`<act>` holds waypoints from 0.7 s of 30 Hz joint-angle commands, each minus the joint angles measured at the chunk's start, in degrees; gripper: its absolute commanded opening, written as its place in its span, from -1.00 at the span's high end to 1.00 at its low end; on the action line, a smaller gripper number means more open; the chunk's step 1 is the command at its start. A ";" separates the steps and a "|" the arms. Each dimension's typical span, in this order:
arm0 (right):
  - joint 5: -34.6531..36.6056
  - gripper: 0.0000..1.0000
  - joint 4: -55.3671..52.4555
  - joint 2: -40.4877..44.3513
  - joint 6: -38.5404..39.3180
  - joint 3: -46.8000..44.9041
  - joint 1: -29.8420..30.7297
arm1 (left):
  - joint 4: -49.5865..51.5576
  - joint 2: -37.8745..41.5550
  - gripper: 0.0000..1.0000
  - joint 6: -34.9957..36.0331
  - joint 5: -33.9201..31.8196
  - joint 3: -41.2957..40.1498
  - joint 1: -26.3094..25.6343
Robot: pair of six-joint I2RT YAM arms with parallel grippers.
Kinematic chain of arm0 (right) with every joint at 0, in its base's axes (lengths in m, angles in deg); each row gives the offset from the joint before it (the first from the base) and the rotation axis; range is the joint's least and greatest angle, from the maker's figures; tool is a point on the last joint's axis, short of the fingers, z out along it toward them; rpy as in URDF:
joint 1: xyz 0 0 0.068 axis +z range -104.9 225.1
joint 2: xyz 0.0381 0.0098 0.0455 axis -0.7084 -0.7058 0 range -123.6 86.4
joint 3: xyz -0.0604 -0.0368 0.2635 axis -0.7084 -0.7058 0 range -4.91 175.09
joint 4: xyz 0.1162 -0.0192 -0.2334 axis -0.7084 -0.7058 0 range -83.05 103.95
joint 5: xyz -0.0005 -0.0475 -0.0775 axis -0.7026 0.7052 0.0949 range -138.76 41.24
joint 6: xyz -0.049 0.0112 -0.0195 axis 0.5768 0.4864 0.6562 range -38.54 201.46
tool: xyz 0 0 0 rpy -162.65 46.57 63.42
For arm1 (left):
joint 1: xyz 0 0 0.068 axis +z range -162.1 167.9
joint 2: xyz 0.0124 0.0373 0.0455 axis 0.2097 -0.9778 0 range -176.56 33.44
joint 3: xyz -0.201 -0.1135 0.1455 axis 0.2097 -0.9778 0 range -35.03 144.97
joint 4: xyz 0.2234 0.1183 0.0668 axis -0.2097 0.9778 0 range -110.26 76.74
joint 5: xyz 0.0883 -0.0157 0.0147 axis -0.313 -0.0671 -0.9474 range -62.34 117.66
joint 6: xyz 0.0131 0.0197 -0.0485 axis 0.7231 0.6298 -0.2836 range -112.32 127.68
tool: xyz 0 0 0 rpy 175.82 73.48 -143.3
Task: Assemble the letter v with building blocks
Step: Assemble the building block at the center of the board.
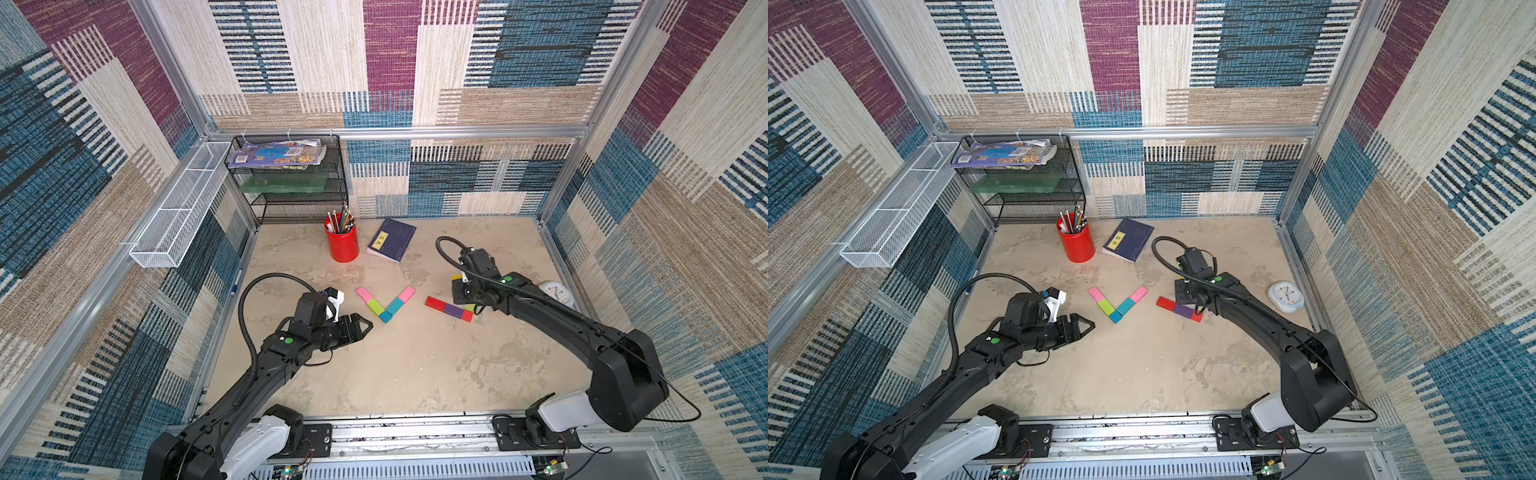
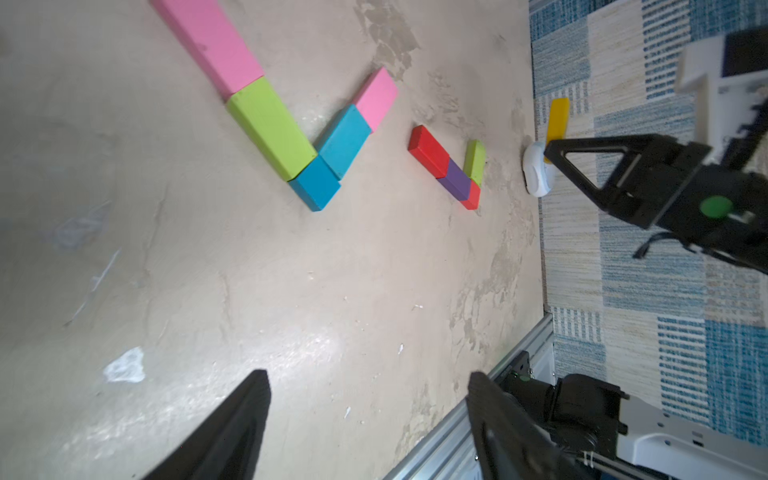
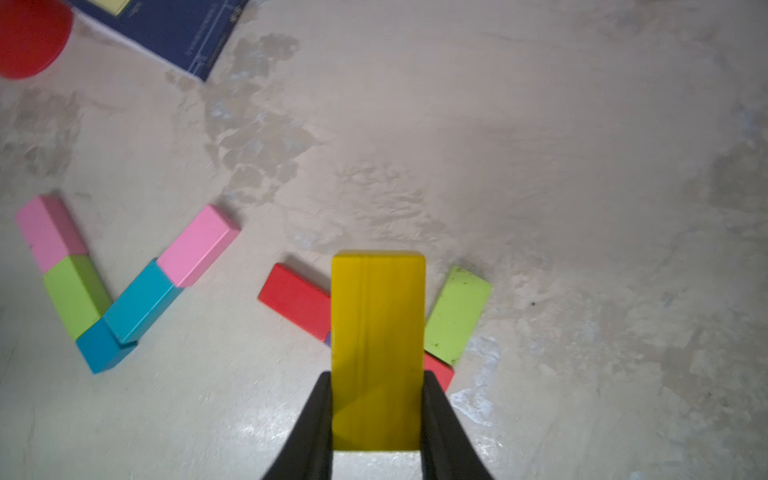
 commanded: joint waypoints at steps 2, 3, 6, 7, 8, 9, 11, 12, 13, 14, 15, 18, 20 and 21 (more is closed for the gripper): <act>-4.50 0.57 2.28 -0.46 -2.38 -1.03 -5.23 | -1.89 -4.80 -0.56 2.96 -4.37 5.70 -4.03; -4.94 0.57 2.57 -0.85 -2.30 -1.12 -6.35 | -2.41 -6.52 -0.56 3.44 -4.73 7.17 -5.19; -5.80 0.55 4.48 -1.71 -2.09 -1.55 -8.99 | -3.04 -12.10 -0.55 4.59 -4.65 11.80 -7.35; -6.21 0.55 4.96 -2.10 -1.99 -1.67 -9.77 | -3.31 -13.74 -0.55 4.81 -4.65 12.96 -7.92; -6.61 0.54 5.47 -2.80 -1.83 -1.70 -10.65 | -4.10 -15.52 -0.55 4.93 -4.73 14.21 -8.58; -6.68 0.53 5.91 -3.63 -1.79 -1.73 -11.49 | -4.75 -17.28 -0.55 5.00 -4.46 15.46 -9.19; -7.41 0.52 7.05 -4.96 -1.76 -1.90 -12.66 | -5.03 -21.03 -0.55 5.47 -3.96 18.51 -10.13; -7.68 0.52 7.73 -5.63 -1.69 -1.93 -13.11 | -5.13 -22.91 -0.54 5.77 -3.69 20.14 -10.73; -7.68 0.52 8.27 -6.16 -1.73 -1.94 -13.30 | -5.01 -24.50 -0.54 5.91 -3.28 21.56 -11.15; -7.68 0.50 9.05 -6.89 -1.63 -1.92 -13.55 | -5.00 -26.15 -0.54 6.16 -3.20 23.10 -11.66; -7.80 0.49 9.61 -7.94 -1.66 -1.71 -13.76 | -5.11 -27.80 -0.54 6.37 -3.16 24.57 -12.11; -9.31 0.48 11.12 -11.34 -1.62 -0.72 -14.89 | -5.34 -32.67 -0.54 6.61 -2.60 29.18 -12.86; -9.70 0.48 11.70 -13.91 -1.76 0.48 -15.22 | -4.19 -36.89 -0.53 7.55 -1.97 33.90 -13.38; -9.83 0.48 11.86 -14.87 -1.84 1.00 -15.29 | -3.01 -38.85 -0.53 8.09 -1.97 36.22 -13.67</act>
